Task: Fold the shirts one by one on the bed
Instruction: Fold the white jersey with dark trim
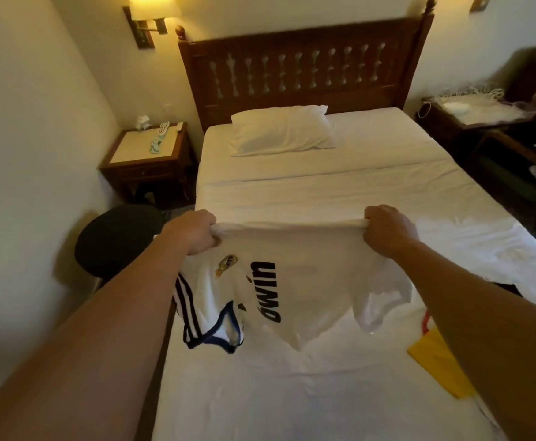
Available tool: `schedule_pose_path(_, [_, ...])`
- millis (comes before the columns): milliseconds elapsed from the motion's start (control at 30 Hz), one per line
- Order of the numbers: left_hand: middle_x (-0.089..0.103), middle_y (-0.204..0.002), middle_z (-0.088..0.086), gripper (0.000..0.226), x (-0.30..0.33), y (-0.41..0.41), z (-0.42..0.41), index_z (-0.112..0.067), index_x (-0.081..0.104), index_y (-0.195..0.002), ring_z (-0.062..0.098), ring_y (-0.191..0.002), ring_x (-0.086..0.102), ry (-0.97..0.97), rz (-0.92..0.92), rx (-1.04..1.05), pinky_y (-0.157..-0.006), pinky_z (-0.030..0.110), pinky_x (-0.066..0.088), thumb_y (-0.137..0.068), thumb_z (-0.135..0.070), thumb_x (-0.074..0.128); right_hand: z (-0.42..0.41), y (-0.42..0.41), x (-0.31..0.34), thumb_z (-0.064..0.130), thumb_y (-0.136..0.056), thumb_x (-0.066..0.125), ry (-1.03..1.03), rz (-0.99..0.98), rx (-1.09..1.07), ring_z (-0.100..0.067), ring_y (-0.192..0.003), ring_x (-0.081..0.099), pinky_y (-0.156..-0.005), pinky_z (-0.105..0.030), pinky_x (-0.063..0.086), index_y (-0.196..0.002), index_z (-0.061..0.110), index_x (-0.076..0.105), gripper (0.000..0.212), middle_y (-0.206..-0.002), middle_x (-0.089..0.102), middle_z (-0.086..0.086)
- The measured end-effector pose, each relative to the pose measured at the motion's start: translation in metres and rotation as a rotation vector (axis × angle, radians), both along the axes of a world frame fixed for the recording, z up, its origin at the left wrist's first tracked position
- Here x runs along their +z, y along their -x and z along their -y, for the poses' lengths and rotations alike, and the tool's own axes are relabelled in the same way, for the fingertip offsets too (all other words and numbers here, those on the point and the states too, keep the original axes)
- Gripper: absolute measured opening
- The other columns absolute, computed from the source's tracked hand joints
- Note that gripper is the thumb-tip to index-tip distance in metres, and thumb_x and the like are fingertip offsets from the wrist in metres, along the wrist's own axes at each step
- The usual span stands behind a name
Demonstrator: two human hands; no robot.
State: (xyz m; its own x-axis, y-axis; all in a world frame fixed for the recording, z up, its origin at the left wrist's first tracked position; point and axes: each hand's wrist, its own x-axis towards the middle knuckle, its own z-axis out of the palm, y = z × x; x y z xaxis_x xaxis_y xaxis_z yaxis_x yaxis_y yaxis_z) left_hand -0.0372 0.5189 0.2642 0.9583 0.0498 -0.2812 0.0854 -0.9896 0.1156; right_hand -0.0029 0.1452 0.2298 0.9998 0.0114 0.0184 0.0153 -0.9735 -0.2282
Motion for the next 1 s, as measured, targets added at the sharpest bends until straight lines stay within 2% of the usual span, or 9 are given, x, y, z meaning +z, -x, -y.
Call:
schedule_pose_path(133, [0.066, -0.089, 0.002, 0.015, -0.02, -0.037, -0.008, -0.024, 0.063, -0.086, 0.022, -0.08, 0.061, 0.038, 0.064, 0.077, -0.075, 0.041, 0.055, -0.09, -0.038, 0.068, 0.007, -0.036, -0.02, 0.012, -0.092, 0.054, 0.069, -0.011, 0.003, -0.033, -0.104, 0.058, -0.08, -0.037, 0.049, -0.103, 0.015, 0.062, 0.013, -0.109, 0.056, -0.009])
schedule_pose_path(300, [0.058, -0.081, 0.002, 0.02, -0.018, -0.088, -0.01, -0.021, 0.056, -0.085, 0.024, -0.077, 0.058, -0.066, 0.285, 0.14, -0.066, 0.036, 0.049, -0.095, -0.037, 0.063, 0.0, -0.095, -0.02, 0.007, -0.09, 0.053, -0.022, 0.02, -0.062, -0.036, -0.108, 0.057, -0.083, -0.039, 0.049, -0.102, 0.009, 0.066, 0.017, -0.11, 0.058, -0.014])
schedule_pose_path(433, [0.056, -0.085, 0.002, 0.017, -0.002, -0.118, -0.009, -0.017, 0.059, -0.094, 0.028, -0.085, 0.058, -0.146, 0.466, 0.193, -0.073, 0.041, 0.051, -0.097, -0.034, 0.061, -0.011, -0.135, -0.012, 0.004, -0.09, 0.05, -0.039, 0.109, -0.086, -0.036, -0.11, 0.051, -0.091, -0.041, 0.043, -0.103, 0.008, 0.065, 0.02, -0.112, 0.055, -0.016])
schedule_pose_path(567, [0.063, -0.101, 0.012, 0.019, 0.018, -0.129, -0.017, -0.012, 0.062, -0.104, 0.035, -0.098, 0.06, -0.211, 0.639, 0.201, -0.079, 0.047, 0.051, -0.094, -0.027, 0.067, -0.021, -0.162, 0.001, 0.005, -0.091, 0.048, -0.036, 0.197, -0.079, -0.032, -0.11, 0.048, -0.094, -0.039, 0.035, -0.099, 0.012, 0.066, 0.021, -0.11, 0.058, -0.012])
schedule_pose_path(700, [0.064, -0.108, 0.016, 0.029, 0.032, -0.118, -0.028, -0.009, 0.061, -0.11, 0.036, -0.099, 0.061, -0.3, 0.781, 0.137, -0.079, 0.048, 0.05, -0.088, -0.022, 0.075, -0.029, -0.161, 0.007, 0.004, -0.091, 0.051, -0.042, 0.266, -0.057, -0.031, -0.107, 0.047, -0.092, -0.04, 0.032, -0.095, 0.011, 0.068, 0.018, -0.103, 0.062, -0.01])
schedule_pose_path(800, [0.062, -0.107, 0.018, 0.03, 0.03, -0.091, -0.03, -0.008, 0.06, -0.106, 0.039, -0.098, 0.059, -0.311, 0.839, 0.113, -0.078, 0.048, 0.047, -0.086, -0.02, 0.077, -0.03, -0.144, -0.001, 0.0, -0.085, 0.052, -0.1, 0.321, -0.055, -0.035, -0.103, 0.047, -0.088, -0.04, 0.03, -0.09, 0.008, 0.069, 0.02, -0.098, 0.064, -0.013])
schedule_pose_path(900, [0.057, -0.101, 0.014, 0.03, 0.002, -0.048, -0.029, -0.01, 0.058, -0.102, 0.036, -0.093, 0.056, -0.306, 0.839, 0.091, -0.077, 0.047, 0.045, -0.084, -0.025, 0.077, -0.026, -0.113, -0.024, -0.006, -0.078, 0.053, -0.16, 0.307, -0.054, -0.034, -0.101, 0.046, -0.082, -0.036, 0.024, -0.085, 0.006, 0.07, 0.021, -0.093, 0.065, -0.012])
schedule_pose_path(1000, [0.056, -0.093, 0.014, 0.026, -0.06, 0.015, -0.026, -0.009, 0.06, -0.097, 0.035, -0.082, 0.054, -0.345, 0.772, -0.053, -0.07, 0.043, 0.043, -0.086, -0.027, 0.074, -0.013, -0.065, -0.07, -0.008, -0.077, 0.056, -0.136, 0.23, -0.026, -0.034, -0.096, 0.046, -0.077, -0.034, 0.017, -0.081, 0.007, 0.07, 0.021, -0.086, 0.063, -0.01])
